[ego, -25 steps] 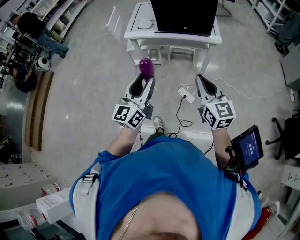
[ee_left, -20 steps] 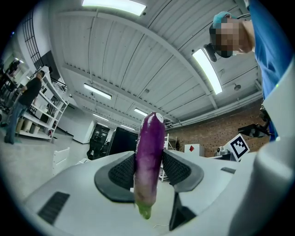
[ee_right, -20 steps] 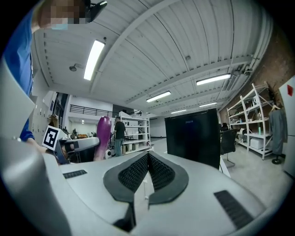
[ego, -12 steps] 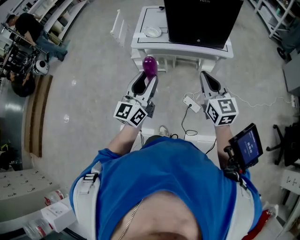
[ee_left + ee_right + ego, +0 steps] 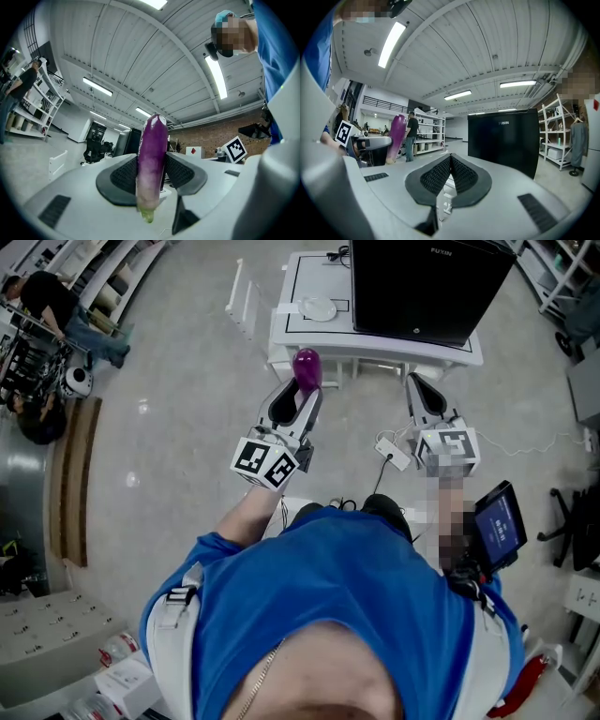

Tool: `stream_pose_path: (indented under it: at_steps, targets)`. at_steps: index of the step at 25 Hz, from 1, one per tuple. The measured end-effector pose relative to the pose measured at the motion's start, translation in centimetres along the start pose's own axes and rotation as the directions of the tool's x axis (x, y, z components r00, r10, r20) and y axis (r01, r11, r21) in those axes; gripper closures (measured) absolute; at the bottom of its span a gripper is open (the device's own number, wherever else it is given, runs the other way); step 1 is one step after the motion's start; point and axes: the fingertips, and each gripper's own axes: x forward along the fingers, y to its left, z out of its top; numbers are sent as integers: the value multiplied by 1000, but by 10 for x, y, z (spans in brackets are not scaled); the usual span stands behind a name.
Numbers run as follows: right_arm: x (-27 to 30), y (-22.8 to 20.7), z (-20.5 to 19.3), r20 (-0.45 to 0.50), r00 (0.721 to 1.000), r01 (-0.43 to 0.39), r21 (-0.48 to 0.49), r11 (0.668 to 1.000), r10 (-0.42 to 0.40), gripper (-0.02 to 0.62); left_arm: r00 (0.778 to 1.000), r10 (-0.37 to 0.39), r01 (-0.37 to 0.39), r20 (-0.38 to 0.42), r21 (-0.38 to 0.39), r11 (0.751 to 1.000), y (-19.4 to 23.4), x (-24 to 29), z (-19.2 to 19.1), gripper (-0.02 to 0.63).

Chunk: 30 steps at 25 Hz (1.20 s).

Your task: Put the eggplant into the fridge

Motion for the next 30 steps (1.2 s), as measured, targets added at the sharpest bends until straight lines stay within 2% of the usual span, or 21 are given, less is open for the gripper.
stream_pose_path:
  at_steps: [6,12,16,20,24,30]
  targets:
    - [24,-6,6,-7,1000,9,-43,999,-9,594,1000,1,-1,4,-13,1000,17,8,0,410]
    - [32,-11,22,-4,1000,26,-130,991,-27,594,1000,0,0,8,-16,1000,19,7,7,410]
    - [49,-26,38,9,999,42,-218,975,-41,594,1000,-4,4,14,-7,1000,23,17,11,410]
    - [100,-60,55,20,999,54,-307,950,-50,594,1000,11,-11,24,6,1000,48,50,9,410]
    - [139,-80,82,34,998,56,-421,905,-46,594,999,16,-16,30,27,999,59,68,12,410]
    - [185,-101,116,28,998,59,-625,778,-53,592,998,44,-46,44,39,998,73,80,17,410]
